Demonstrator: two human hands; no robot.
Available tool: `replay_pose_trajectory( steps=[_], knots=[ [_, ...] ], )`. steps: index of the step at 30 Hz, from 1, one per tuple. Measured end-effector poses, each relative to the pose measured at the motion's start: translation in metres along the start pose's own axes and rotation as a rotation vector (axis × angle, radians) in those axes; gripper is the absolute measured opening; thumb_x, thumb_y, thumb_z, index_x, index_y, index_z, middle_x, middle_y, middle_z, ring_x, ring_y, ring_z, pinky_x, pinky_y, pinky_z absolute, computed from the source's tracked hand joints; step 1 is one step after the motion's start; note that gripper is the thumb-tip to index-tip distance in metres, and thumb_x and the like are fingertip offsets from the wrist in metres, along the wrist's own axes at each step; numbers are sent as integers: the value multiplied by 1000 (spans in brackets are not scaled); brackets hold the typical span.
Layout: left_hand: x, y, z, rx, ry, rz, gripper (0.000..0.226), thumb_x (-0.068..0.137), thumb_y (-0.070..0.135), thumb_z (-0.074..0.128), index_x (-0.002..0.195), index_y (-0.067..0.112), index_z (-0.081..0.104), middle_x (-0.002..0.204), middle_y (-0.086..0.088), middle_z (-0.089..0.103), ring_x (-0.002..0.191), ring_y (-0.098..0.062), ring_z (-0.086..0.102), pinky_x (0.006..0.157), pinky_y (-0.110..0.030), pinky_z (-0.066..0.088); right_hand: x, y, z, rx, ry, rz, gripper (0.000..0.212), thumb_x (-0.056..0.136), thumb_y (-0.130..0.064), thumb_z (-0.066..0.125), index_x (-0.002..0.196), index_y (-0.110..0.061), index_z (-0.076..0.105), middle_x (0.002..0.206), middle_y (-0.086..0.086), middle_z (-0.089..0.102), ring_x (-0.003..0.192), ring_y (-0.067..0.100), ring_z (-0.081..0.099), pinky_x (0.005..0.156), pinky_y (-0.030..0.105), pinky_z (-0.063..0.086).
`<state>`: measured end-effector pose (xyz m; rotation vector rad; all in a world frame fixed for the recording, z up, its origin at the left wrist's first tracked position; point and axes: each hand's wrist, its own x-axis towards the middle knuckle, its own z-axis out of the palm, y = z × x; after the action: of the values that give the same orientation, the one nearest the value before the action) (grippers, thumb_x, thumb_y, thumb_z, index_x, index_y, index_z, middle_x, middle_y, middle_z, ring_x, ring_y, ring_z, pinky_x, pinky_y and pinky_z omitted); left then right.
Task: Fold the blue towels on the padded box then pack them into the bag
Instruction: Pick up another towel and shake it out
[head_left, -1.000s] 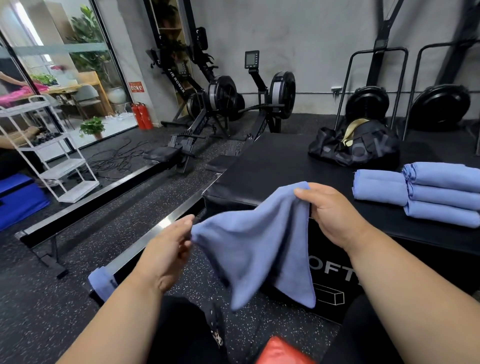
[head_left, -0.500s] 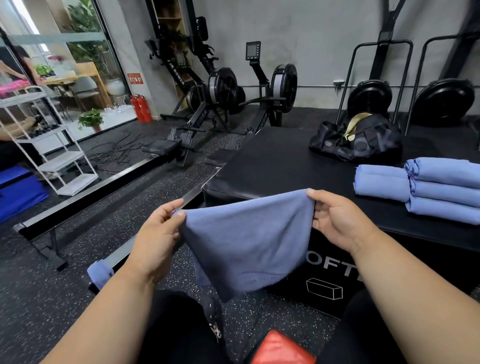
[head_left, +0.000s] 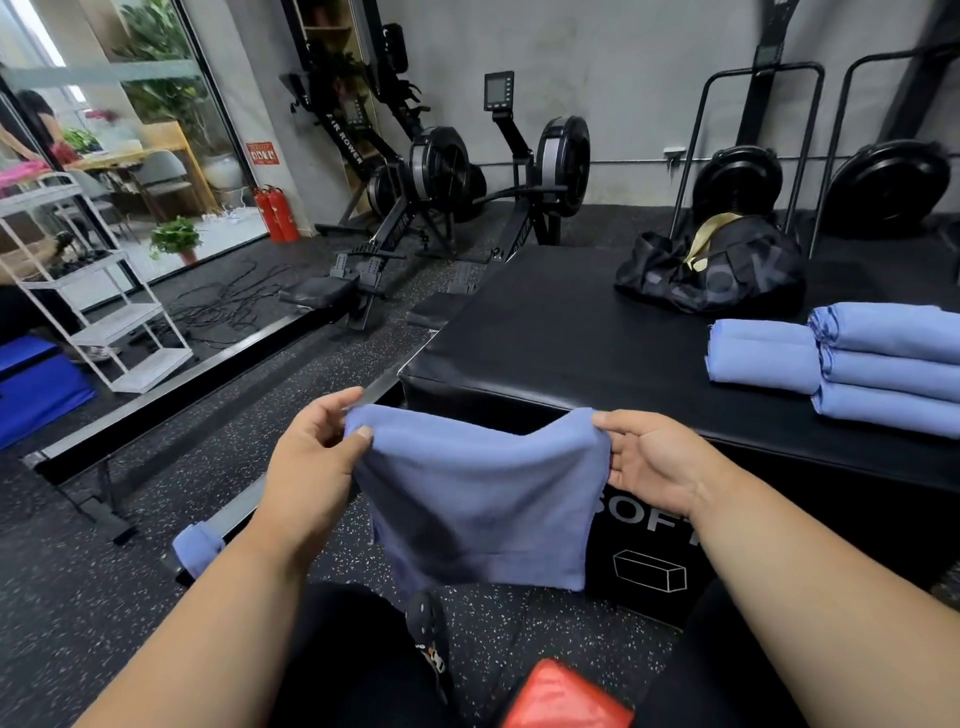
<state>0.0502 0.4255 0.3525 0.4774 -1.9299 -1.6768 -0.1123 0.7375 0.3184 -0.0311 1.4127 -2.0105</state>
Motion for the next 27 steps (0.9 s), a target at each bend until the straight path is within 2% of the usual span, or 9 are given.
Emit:
replay_pose_trajectory(
  steps=[3,5,8,10,13,18,22,24,27],
  knots=[
    [7,-3,0,-2,21,12,39,98,1,69,126,28,70,109,2,77,94,-4,68,88,-23,50,4,2,-1,-14,91,-100,14,98,-9,65,109,-8,74,98,8,76,82,16,72,78,29,55],
    [12,-4,1,2,43,19,36,98,4,71,123,29,71,102,3,76,89,-6,67,81,-21,52,4,-2,-4,-30,154,-218,10,98,-9,67,103,-9,75,95,5,79,87,16,72,87,30,54],
    [18,-7,7,-33,86,16,28,98,7,72,118,25,71,84,6,63,70,-1,60,61,-13,52,6,-12,-11,-142,255,-382,8,97,-16,72,94,-12,79,100,8,80,96,19,72,101,39,54],
    [22,-9,12,-32,87,11,24,96,10,74,117,21,72,81,8,60,70,-3,58,65,-13,52,8,-17,-16,-223,321,-470,11,95,-20,77,94,-10,80,101,11,80,97,23,73,103,46,56],
    [31,-11,20,-14,61,5,21,94,13,78,113,19,74,85,5,63,82,-12,57,83,-27,51,5,-24,-20,-301,379,-537,14,94,-26,79,93,-12,80,95,5,80,90,17,74,96,41,59],
    [53,-7,35,-32,47,4,18,89,25,84,104,21,75,93,-4,66,86,-18,58,87,-41,52,11,-36,-31,-291,411,-602,16,97,-23,75,90,-9,75,75,-10,74,68,0,65,65,12,51],
    [77,-4,56,1,61,34,20,95,23,78,111,14,70,94,-6,65,75,-6,60,66,-10,51,27,-45,-43,-259,424,-591,25,95,-33,76,81,-14,72,72,-1,64,67,8,56,68,20,48],
    [92,-4,68,-15,48,-4,24,96,26,76,114,14,69,93,-1,66,72,-1,60,64,-10,49,37,-50,-49,-256,426,-573,28,94,-39,77,78,-16,72,74,3,61,70,11,54,73,25,45],
    [118,-5,82,-92,21,-121,15,96,29,75,107,20,68,87,4,64,71,-7,55,63,-15,49,54,-60,-57,-228,445,-542,28,92,-43,78,74,-22,72,71,-2,60,71,11,53,73,28,43]
  ],
)
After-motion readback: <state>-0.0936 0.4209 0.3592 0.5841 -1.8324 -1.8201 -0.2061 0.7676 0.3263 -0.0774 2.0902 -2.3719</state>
